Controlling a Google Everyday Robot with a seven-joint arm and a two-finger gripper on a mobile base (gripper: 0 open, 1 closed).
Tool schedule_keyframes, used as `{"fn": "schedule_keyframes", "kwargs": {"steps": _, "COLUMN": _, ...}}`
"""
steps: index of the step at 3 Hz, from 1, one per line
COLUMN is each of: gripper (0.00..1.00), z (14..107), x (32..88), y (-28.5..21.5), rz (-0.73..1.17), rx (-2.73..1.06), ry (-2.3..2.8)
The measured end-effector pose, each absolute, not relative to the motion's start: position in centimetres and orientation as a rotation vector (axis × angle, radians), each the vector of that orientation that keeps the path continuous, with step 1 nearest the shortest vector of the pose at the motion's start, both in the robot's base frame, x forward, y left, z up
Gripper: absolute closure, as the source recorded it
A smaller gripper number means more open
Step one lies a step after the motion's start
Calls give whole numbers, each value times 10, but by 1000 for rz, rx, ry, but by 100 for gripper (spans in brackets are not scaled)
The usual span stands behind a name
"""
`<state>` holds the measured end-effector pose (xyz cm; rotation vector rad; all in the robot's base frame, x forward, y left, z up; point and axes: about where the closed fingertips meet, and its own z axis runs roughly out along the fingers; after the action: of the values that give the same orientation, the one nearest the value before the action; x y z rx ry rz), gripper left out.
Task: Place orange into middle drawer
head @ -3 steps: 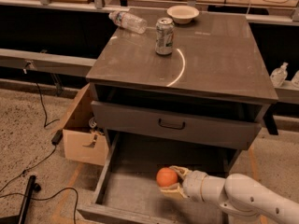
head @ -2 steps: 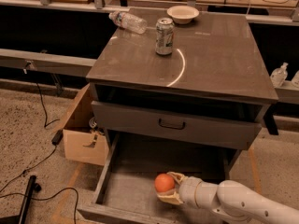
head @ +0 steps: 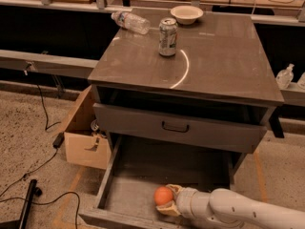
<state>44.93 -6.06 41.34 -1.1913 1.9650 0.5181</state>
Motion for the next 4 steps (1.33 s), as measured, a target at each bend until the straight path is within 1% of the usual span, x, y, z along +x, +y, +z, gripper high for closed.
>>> {"fn": "schedule_keyframes", "kwargs": {"steps": 2, "gripper": 36, "z": 378, "x": 451, "y": -59, "rz": 481, "rx": -1261, "ry": 2012}}
{"fn": "schedule_keyframes", "kwargs": {"steps": 3, "gripper": 4, "z": 377, "x": 455, "y": -71, "rz": 437, "rx": -1251, "ry": 2042}}
{"fn": "schedule_keyframes", "kwargs": {"steps": 4, "gripper": 0, "z": 380, "x": 460, "y": -82, "rz": 400, "rx": -1230, "ry": 2066}}
